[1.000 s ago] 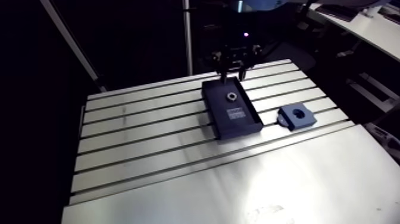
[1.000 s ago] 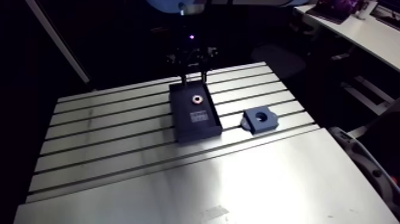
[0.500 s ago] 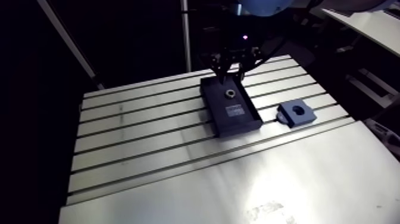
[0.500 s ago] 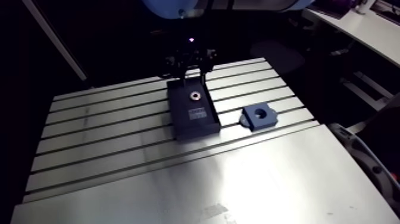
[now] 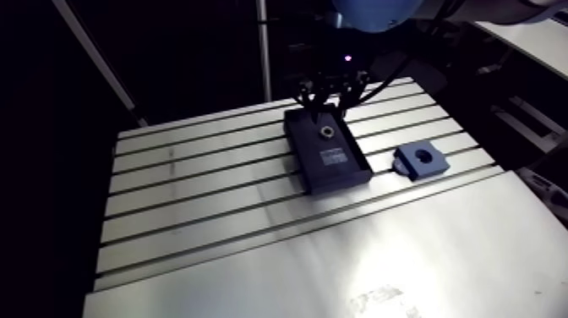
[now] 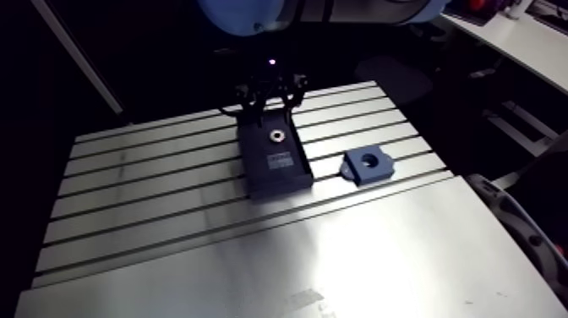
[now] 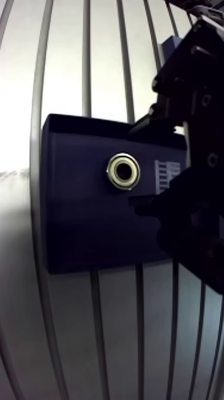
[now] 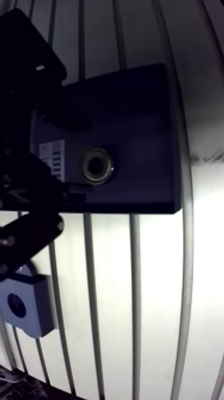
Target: Pick up the bearing and press it into the housing until flush.
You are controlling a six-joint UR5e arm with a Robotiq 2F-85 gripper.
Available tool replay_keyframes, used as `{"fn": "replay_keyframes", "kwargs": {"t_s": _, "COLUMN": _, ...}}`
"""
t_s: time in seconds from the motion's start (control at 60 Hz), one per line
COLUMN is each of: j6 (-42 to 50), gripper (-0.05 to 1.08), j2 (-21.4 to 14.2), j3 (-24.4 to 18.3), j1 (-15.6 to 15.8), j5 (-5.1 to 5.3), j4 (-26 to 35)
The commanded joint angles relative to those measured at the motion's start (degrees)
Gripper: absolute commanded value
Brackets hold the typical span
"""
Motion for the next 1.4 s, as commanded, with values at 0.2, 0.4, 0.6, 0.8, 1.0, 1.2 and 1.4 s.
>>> {"fn": "replay_keyframes", "kwargs": {"t_s": 0.2, "j6": 0.0, "gripper": 0.43, "j2": 0.65, "j3": 0.85, "j1": -0.32, "j5": -0.09, "j4": -1.4}}
{"fn": "replay_keyframes", "kwargs": {"t_s": 0.4, "j6": 0.0, "gripper": 0.43, "j2": 0.66, "j3": 1.02, "j1": -0.53, "j5": -0.01, "j4": -1.75}}
{"fn": "replay_keyframes", "kwargs": {"t_s": 0.6, "j6": 0.0, "gripper": 0.43, "j2": 0.66, "j3": 1.45, "j1": -0.53, "j5": -0.01, "j4": -1.75}}
{"fn": "replay_keyframes", "kwargs": {"t_s": 0.8, "j6": 0.0, "gripper": 0.43, "j2": 1.01, "j3": 1.64, "j1": -0.45, "j5": -0.01, "j4": -2.15}}
{"fn": "replay_keyframes", "kwargs": {"t_s": 1.0, "j6": 0.0, "gripper": 0.43, "j2": 1.45, "j3": 1.82, "j1": -0.45, "j5": 0.01, "j4": -2.9}}
{"fn": "replay_keyframes", "kwargs": {"t_s": 1.2, "j6": 0.0, "gripper": 0.43, "j2": 1.54, "j3": 1.89, "j1": -0.45, "j5": -0.01, "j4": -2.97}}
{"fn": "replay_keyframes", "kwargs": {"t_s": 1.4, "j6": 0.09, "gripper": 0.43, "j2": 1.54, "j3": 1.9, "j1": -0.45, "j5": -0.01, "j4": -2.99}}
